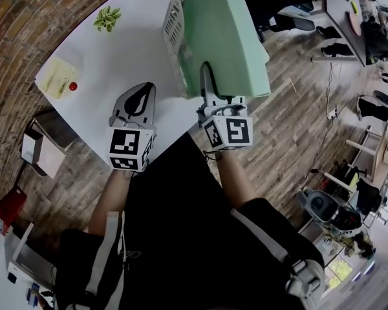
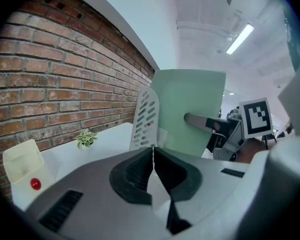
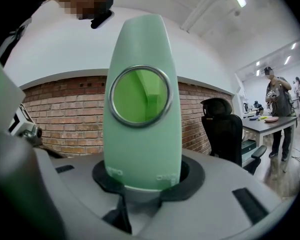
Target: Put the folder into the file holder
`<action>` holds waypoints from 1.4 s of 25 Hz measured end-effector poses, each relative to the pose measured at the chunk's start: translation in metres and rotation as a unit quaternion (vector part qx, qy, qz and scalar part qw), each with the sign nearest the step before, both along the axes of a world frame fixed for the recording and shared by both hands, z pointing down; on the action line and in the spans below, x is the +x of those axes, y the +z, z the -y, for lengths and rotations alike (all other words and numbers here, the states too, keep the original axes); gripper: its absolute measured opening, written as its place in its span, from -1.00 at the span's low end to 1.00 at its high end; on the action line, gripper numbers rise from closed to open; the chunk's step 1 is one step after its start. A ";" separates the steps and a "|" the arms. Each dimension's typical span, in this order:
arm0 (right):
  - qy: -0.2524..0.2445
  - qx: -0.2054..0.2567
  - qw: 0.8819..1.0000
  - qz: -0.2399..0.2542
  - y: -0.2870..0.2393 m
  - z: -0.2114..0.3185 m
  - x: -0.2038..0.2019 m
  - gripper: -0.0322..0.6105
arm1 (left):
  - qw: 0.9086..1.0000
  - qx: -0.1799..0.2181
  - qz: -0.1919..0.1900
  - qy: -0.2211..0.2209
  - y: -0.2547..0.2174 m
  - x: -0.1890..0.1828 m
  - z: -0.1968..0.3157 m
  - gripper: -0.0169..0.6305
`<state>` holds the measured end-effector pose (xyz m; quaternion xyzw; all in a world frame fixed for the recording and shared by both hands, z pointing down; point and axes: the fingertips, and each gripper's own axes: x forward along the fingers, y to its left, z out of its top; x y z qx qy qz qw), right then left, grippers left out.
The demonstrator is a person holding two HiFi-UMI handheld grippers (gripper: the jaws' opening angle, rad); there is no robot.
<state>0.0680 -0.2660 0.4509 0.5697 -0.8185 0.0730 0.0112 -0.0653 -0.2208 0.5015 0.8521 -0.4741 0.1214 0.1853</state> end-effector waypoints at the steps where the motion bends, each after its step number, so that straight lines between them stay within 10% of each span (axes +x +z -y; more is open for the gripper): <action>1: -0.001 -0.001 1.000 -0.002 0.002 0.000 0.000 -0.43 | 1.000 0.000 0.000 0.000 0.001 0.000 0.001 -0.86; 35: -0.017 -0.050 0.998 -0.043 0.046 0.003 -0.003 -0.37 | 1.000 -0.012 0.002 0.001 0.014 0.004 0.008 -0.86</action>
